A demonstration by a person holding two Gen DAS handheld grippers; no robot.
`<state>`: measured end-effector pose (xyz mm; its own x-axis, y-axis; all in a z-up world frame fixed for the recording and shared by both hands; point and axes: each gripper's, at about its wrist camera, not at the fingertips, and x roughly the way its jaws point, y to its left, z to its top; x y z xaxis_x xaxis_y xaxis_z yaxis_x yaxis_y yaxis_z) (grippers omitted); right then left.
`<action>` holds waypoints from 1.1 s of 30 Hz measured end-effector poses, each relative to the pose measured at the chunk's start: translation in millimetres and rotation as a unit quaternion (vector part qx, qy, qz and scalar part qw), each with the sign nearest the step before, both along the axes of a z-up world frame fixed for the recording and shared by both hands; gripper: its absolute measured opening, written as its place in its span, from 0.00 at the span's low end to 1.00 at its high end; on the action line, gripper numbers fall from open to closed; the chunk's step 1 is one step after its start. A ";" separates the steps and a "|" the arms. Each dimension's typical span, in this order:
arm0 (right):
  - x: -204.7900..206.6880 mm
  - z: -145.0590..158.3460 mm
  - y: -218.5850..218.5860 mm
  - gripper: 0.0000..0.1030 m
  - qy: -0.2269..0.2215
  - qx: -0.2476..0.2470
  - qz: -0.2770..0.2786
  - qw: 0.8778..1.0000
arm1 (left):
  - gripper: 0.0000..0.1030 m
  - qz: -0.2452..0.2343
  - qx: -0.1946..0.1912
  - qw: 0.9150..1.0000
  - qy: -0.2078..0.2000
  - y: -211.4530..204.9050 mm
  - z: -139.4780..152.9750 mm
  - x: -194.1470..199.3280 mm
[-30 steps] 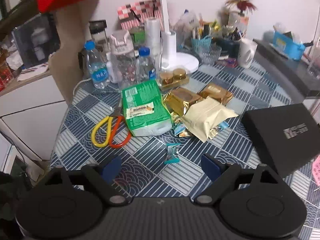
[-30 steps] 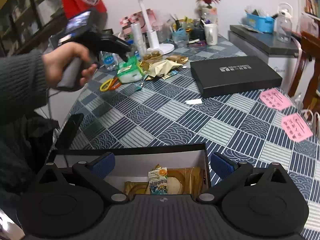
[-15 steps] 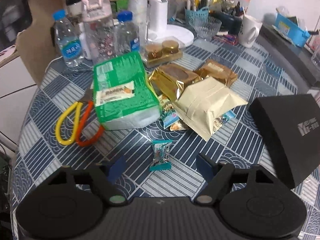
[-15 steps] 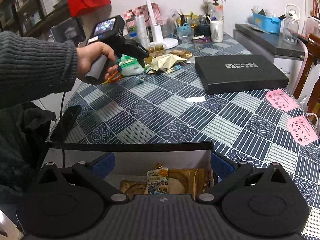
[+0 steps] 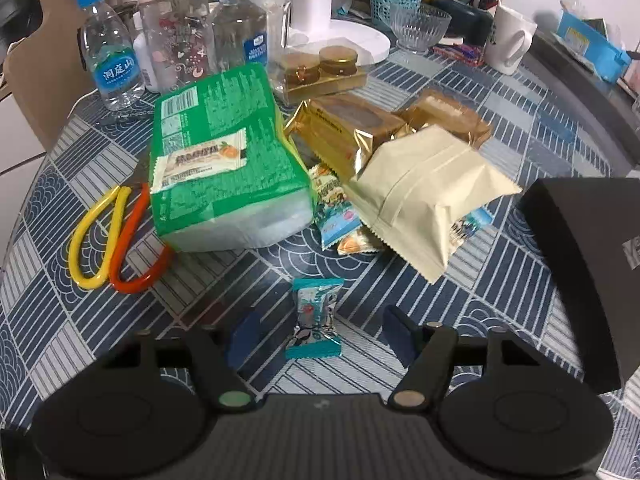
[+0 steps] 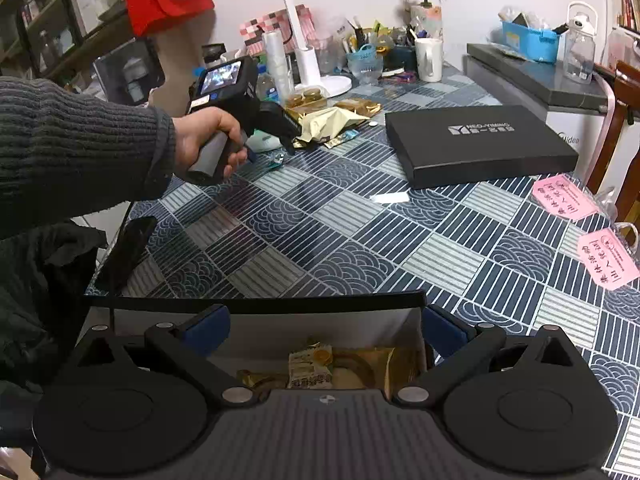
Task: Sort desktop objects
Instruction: 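Close the left gripper on the teal wrapped candy and lift it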
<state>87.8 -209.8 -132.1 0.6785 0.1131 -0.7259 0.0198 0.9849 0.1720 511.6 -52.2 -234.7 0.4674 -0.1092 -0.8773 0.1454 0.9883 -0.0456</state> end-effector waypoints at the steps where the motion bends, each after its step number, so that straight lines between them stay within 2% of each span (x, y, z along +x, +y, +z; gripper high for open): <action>1: 0.7 -0.6 -0.3 1.00 0.001 -0.001 0.000 1.000 | 0.73 0.000 0.001 1.000 0.002 0.2 -2.2 0.5; 4: 2.9 -3.4 -2.5 1.00 0.007 0.005 -0.004 1.000 | 0.66 -0.003 0.015 1.000 0.012 -1.1 -9.9 2.3; 10: 3.6 -7.7 -4.7 1.00 0.012 0.001 -0.006 1.000 | 0.63 -0.006 0.027 1.000 0.001 -4.2 -11.4 5.7; 12: 3.6 -8.6 -4.8 1.00 0.012 0.001 -0.007 1.000 | 0.48 -0.002 0.030 1.000 -0.002 -5.0 -10.7 7.0; 13: 3.9 -8.9 -5.0 1.00 0.013 0.001 -0.007 1.000 | 0.29 0.003 0.031 1.000 -0.003 -5.2 -10.1 7.2; 14: 3.9 -9.2 -5.2 1.00 0.013 0.002 -0.007 1.000 | 0.23 0.007 0.032 0.999 -0.005 -5.4 -9.6 7.5; 16: 4.0 -9.2 -5.6 1.00 0.013 0.002 -0.008 1.000 | 0.19 0.013 0.033 0.999 -0.004 -5.0 -9.1 8.1; 24: 2.5 -7.3 -8.6 1.00 0.011 0.000 -0.014 1.000 | 0.16 0.030 0.042 0.999 -0.009 -1.2 -3.8 4.7; 33: -4.8 5.0 -5.3 1.00 -0.001 -0.005 -0.007 1.000 | 0.16 0.032 0.047 0.998 -0.024 7.2 26.3 -12.8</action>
<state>83.0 -215.2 -127.2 0.6816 0.0972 -0.7252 0.0324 0.9861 0.1627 498.8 -44.9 -208.4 0.5119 0.0037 -0.8590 0.0823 0.9952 0.0533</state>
